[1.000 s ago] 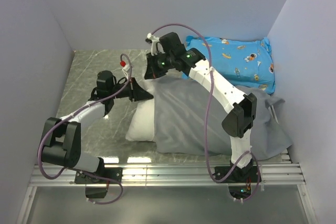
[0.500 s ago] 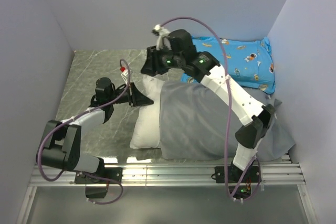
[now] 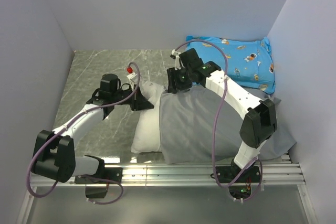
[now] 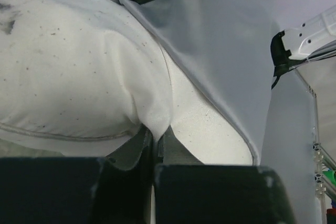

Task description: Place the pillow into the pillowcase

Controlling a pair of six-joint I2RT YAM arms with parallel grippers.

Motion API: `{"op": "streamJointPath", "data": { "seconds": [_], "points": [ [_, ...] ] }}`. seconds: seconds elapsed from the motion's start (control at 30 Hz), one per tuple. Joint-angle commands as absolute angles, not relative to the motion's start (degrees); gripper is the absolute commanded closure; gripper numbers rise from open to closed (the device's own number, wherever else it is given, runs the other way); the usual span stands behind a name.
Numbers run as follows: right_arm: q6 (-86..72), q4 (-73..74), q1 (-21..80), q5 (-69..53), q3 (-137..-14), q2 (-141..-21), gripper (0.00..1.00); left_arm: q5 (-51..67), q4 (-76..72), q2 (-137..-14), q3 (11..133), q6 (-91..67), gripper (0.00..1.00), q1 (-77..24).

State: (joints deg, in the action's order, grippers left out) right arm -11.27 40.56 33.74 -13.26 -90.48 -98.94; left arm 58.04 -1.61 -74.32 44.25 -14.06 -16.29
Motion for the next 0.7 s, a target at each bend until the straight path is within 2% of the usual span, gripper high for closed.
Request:
{"op": "streamJointPath", "data": {
  "seconds": [0.0,0.03,0.07,0.1,0.27,0.4,0.53,0.57,0.67],
  "points": [
    [-13.09,38.68,33.75,-23.26,-90.88,-99.67,0.50,58.71,-3.15,-72.77,44.65,-9.58,0.96,-17.49],
    [-13.70,37.45,33.75,-26.25,-91.40,-99.84,0.77,58.88,-4.38,-72.86,44.13,-10.02,0.96,-17.49],
    [-15.28,36.75,33.92,-31.41,-92.10,-99.93,0.90,59.23,-7.53,-72.86,43.34,-11.15,0.96,-17.49],
    [-16.16,35.87,33.93,-33.81,-93.94,-99.84,0.99,59.33,-9.04,-72.95,42.98,-11.77,0.96,-17.49],
    [-20.38,33.31,38.74,-40.33,-105.80,-99.32,1.00,62.92,-23.00,-74.44,42.54,-20.98,0.96,-17.67],
    [-24.51,30.85,43.06,-42.01,-114.59,-99.75,1.00,66.62,-38.73,-76.29,44.38,-35.90,0.96,-18.72],
    [-28.12,29.44,42.98,-39.04,-114.17,-99.23,1.00,68.99,-56.97,-76.73,43.52,-50.42,0.97,-18.81],
    [-28.12,29.44,42.63,-38.41,-113.73,-98.97,1.00,69.52,-59.82,-76.55,42.37,-55.84,0.97,-18.98],
    [-29.18,28.92,41.22,-36.40,-112.33,-98.35,1.00,71.62,-63.54,-75.41,38.68,-59.06,0.98,-20.64]
  ]
}}
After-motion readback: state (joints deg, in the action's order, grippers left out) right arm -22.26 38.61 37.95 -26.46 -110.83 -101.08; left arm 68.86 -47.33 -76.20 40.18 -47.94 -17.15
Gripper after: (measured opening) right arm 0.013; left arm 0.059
